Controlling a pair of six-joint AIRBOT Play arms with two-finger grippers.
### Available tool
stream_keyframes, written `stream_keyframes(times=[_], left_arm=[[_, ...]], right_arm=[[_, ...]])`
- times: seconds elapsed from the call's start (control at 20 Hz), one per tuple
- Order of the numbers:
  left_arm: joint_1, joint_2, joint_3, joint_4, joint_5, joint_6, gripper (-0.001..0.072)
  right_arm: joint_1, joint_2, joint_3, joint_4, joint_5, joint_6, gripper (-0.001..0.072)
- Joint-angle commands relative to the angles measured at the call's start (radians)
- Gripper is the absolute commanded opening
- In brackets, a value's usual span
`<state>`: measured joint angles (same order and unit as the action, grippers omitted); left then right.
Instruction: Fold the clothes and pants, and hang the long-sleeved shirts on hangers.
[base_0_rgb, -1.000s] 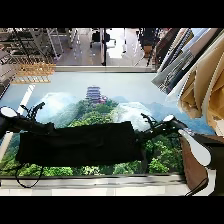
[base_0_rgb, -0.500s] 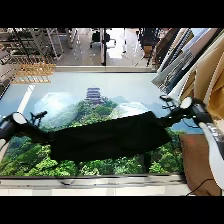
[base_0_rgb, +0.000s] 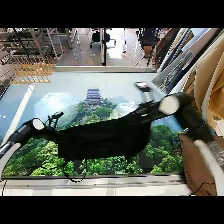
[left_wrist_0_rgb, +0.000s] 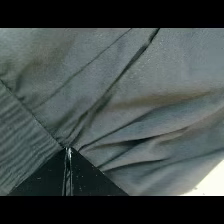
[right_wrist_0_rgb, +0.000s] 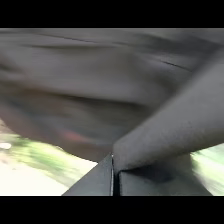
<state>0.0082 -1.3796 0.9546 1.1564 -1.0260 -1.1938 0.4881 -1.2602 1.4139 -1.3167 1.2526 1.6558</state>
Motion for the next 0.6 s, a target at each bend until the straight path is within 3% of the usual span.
stream_keyframes(times=[0.0,0.15,0.25,0.3,0.35,0.4,0.55], left_arm=[[0.128,0.109,0.096,0.062,-0.18,-0.021,0.0008],[0.291,0.262,0.172,0.045,-0.369,-0.02,0.0009],[0.361,0.329,0.171,-0.026,-0.443,-0.003,0.0009],[0.375,0.341,0.171,-0.052,-0.463,-0.003,0.001],[0.375,0.342,0.169,-0.063,-0.468,-0.003,0.001],[0.37,0.335,0.169,-0.071,-0.467,-0.003,0.001],[0.314,0.288,0.139,-0.177,-0.465,0.038,0.0008]], right_arm=[[0.378,-0.089,0.014,-0.006,-0.325,0.187,0.0008],[0.529,-0.301,0.044,-0.002,-0.596,0.186,0.0009],[0.549,-0.46,0.149,0.037,-0.653,0.138,0.0019],[0.548,-0.521,0.221,0.084,-0.638,0.085,0.0204],[0.537,-0.55,0.284,0.104,-0.599,0.042,0.0443],[0.511,-0.549,0.34,0.089,-0.512,0.004,0.0502],[0.333,-0.459,0.39,-0.095,-0.167,0.013,0.0501]])
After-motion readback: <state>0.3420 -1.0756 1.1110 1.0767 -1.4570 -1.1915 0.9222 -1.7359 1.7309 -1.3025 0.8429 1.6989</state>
